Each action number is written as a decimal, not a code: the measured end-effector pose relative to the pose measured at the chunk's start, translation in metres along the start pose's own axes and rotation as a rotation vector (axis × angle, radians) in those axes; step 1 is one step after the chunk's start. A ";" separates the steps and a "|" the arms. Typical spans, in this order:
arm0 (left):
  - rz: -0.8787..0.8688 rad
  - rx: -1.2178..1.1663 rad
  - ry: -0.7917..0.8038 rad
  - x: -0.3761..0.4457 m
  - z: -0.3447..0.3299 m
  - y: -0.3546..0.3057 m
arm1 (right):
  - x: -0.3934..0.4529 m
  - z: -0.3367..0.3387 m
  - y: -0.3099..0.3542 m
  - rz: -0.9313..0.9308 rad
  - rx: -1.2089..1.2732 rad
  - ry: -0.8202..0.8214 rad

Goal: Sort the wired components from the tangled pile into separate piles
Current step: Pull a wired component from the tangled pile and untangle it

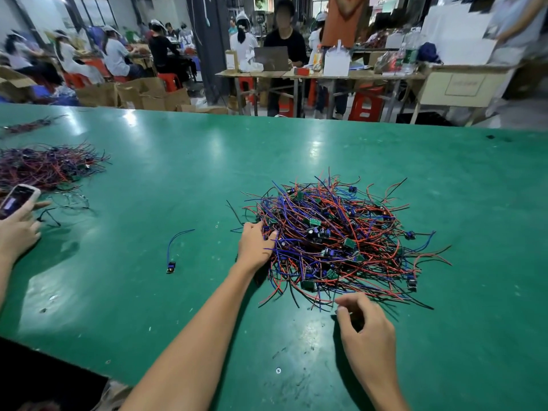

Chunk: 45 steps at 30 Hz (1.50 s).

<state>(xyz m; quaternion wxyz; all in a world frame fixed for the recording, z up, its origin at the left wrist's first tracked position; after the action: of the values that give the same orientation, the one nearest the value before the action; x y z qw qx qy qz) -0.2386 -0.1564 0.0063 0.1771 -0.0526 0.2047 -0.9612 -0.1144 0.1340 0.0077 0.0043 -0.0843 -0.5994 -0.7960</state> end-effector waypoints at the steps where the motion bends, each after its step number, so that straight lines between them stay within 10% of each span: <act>1: -0.005 -0.007 -0.001 0.000 -0.001 -0.005 | 0.000 0.000 0.000 -0.004 -0.005 -0.002; 11: -0.071 -0.268 0.013 -0.006 0.007 -0.019 | -0.001 0.003 -0.001 -0.029 -0.020 -0.005; 14: 0.236 0.136 -0.442 -0.028 0.057 0.053 | 0.000 0.001 -0.001 -0.030 -0.038 0.002; 18: 0.645 0.365 -0.144 -0.047 0.045 0.130 | 0.001 0.000 0.000 -0.036 -0.063 0.019; 33: 0.577 0.169 0.177 0.024 0.021 0.075 | 0.001 -0.003 -0.003 -0.083 -0.074 0.010; 45: 0.512 0.069 -0.246 -0.002 0.033 0.075 | 0.005 -0.003 -0.008 -0.101 -0.084 0.013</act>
<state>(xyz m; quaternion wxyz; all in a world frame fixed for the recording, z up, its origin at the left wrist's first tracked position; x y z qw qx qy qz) -0.2072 -0.2319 0.0057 0.4392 -0.1096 0.1554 -0.8780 -0.1209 0.1341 0.0003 -0.0355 -0.0487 -0.5688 -0.8203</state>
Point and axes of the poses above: each hand's wrist, its own x-axis towards the middle knuckle, its own z-axis out of the back of the hand, y = z × x, the point moved 10 cm from there along x, towards the middle knuckle, and after that the axes turned 13 degrees about x, right-handed, at the moved point
